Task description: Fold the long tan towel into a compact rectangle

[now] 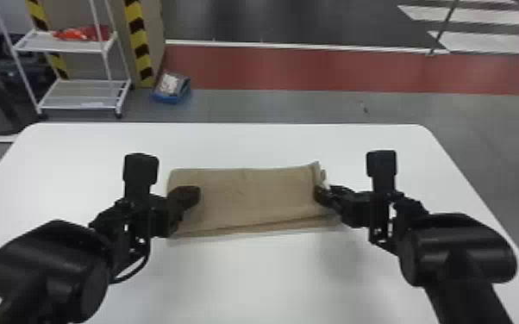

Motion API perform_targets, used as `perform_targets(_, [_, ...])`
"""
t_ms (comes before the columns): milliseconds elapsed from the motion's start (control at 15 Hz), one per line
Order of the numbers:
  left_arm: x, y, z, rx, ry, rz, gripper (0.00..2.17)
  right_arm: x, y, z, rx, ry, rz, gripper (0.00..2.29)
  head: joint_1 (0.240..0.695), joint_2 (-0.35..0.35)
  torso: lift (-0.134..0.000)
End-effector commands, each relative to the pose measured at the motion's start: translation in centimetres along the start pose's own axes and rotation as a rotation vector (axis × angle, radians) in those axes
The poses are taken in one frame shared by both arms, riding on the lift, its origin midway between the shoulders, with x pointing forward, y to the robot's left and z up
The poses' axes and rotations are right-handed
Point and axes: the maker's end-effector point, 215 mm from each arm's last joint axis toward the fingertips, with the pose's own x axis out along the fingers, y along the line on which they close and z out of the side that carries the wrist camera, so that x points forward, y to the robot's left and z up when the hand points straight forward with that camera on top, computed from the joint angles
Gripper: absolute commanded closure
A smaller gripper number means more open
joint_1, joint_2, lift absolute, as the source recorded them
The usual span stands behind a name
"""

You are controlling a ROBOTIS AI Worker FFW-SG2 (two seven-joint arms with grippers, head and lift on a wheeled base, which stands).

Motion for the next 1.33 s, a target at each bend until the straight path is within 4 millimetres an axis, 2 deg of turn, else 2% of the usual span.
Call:
perform_targets(0, [0.0,0.0,0.0,0.002,0.0,0.001,1.92,-0.3,1.2,1.0,0.029,-0.025,0.043,1.45,0.695,-0.074,-0.123])
perform_targets(200, [0.0,0.0,-0.1,0.003,0.006,0.002,1.92,-1.2,3.6,3.9,0.047,-0.101,0.102,1.45,0.695,-0.061,-0.123])
perform_targets(467, [0.3,-0.8,-0.6,0.02,0.017,-0.007,1.92,-4.3,8.1,10.3,0.044,-0.214,0.182,1.45,0.695,-0.032,-0.123])
perform_targets(667, [0.7,-1.9,-1.0,0.015,0.02,-0.021,1.92,-5.9,11.5,14.1,0.038,-0.267,0.224,1.45,0.695,-0.015,-0.123])
perform_targets(733, [0.4,-2.0,-0.7,0.005,0.013,-0.025,1.92,-5.8,11.0,14.3,0.039,-0.256,0.201,1.45,0.695,-0.005,-0.123])
perform_targets(867, [-1.4,-2.1,1.9,-0.015,-0.045,-0.046,1.92,-5.6,10.7,14.1,0.041,-0.238,0.186,1.45,0.695,-0.001,-0.123])
perform_targets(933, [-2.7,-1.0,3.0,-0.019,-0.059,-0.048,1.92,-5.6,10.6,13.9,0.042,-0.233,0.182,1.45,0.695,-0.001,-0.123])
perform_targets(1000, [-3.4,-0.8,3.1,-0.008,-0.056,-0.061,1.92,-5.6,10.5,13.9,0.039,-0.234,0.18,1.45,0.695,0.0,-0.123])
perform_targets(1067, [-4.1,0.9,2.7,0.002,-0.049,-0.044,1.92,-5.6,10.4,13.9,0.038,-0.234,0.179,1.45,0.695,0.005,-0.123])
perform_targets(1200, [-5.1,2.7,1.7,-0.019,-0.031,-0.049,1.92,-5.6,10.3,14.1,0.037,-0.236,0.171,1.45,0.695,0.021,-0.123])
perform_targets(1267, [-5.3,2.6,-0.1,-0.026,0.006,-0.06,1.92,-5.6,10.2,14.2,0.038,-0.238,0.168,1.45,0.695,0.028,-0.123])
